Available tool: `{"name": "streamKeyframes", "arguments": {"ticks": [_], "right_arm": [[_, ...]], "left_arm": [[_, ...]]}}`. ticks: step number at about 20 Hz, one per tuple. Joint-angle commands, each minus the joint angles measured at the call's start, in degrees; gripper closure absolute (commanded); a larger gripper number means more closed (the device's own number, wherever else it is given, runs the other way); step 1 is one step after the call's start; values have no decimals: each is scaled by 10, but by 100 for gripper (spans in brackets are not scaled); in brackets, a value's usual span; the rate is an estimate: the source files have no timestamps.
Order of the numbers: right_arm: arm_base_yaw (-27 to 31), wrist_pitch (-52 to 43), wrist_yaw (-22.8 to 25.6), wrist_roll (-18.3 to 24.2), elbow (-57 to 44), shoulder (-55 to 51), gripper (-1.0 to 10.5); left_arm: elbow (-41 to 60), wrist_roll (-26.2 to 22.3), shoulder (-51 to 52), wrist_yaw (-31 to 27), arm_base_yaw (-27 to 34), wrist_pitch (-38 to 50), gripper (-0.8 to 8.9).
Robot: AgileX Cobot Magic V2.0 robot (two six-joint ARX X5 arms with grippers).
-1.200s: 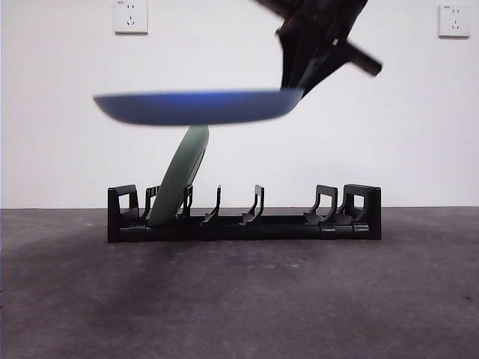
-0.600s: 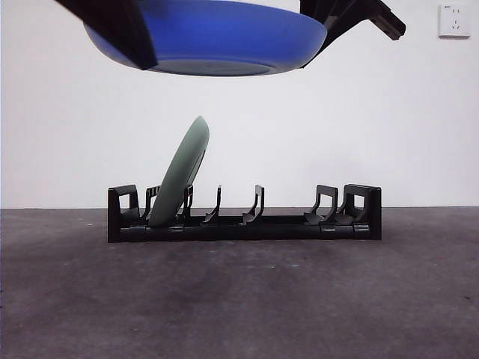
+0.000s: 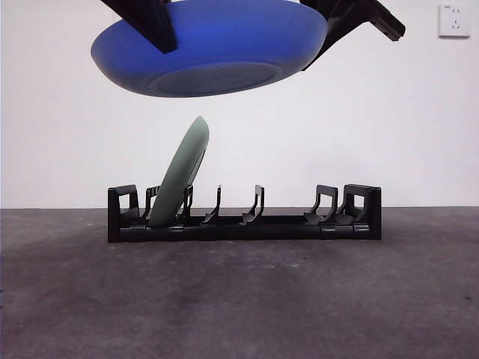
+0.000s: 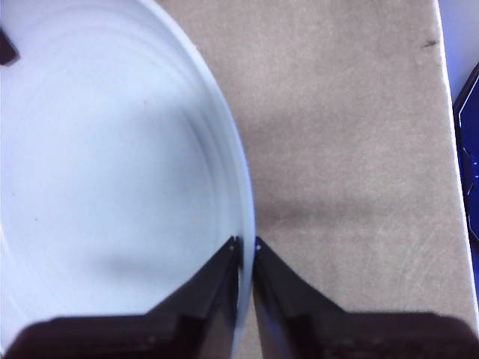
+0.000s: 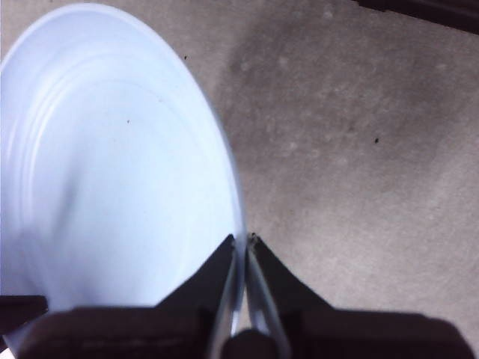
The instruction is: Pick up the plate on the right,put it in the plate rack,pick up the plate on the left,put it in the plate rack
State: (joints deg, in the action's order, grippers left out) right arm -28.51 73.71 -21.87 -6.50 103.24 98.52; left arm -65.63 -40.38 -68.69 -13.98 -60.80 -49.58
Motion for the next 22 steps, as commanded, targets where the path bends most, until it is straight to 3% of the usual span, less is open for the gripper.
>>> {"name": "streamKeyframes", "arguments": {"ticks": [1, 6, 7, 8, 10, 13, 17, 20, 22], "right_arm": [[-3, -4, -10, 7, -4, 2, 959], [-3, -3, -6, 8, -3, 2, 933], [-3, -3, 0, 8, -3, 0, 867], [-1, -4, 20, 13, -3, -8, 718], [7, -4, 42, 18, -3, -25, 611], [24, -4, 87, 18, -3, -77, 592], [50, -24, 156, 18, -3, -190, 596], [57, -47, 168, 18, -3, -281, 600], [57, -47, 168, 18, -3, -328, 600]], "left_arm": [[2, 12, -3, 9, 1, -5, 822], [2, 14, -3, 20, 1, -1, 822], [2, 17, -3, 32, 1, 0, 822], [2, 22, -3, 49, 1, 3, 822], [2, 27, -3, 63, 1, 17, 822], [2, 44, -3, 108, 6, 70, 822], [2, 120, -7, 189, 38, 168, 822], [2, 197, -15, 232, 74, 272, 822], [2, 262, -27, 231, 97, 357, 822]]}}
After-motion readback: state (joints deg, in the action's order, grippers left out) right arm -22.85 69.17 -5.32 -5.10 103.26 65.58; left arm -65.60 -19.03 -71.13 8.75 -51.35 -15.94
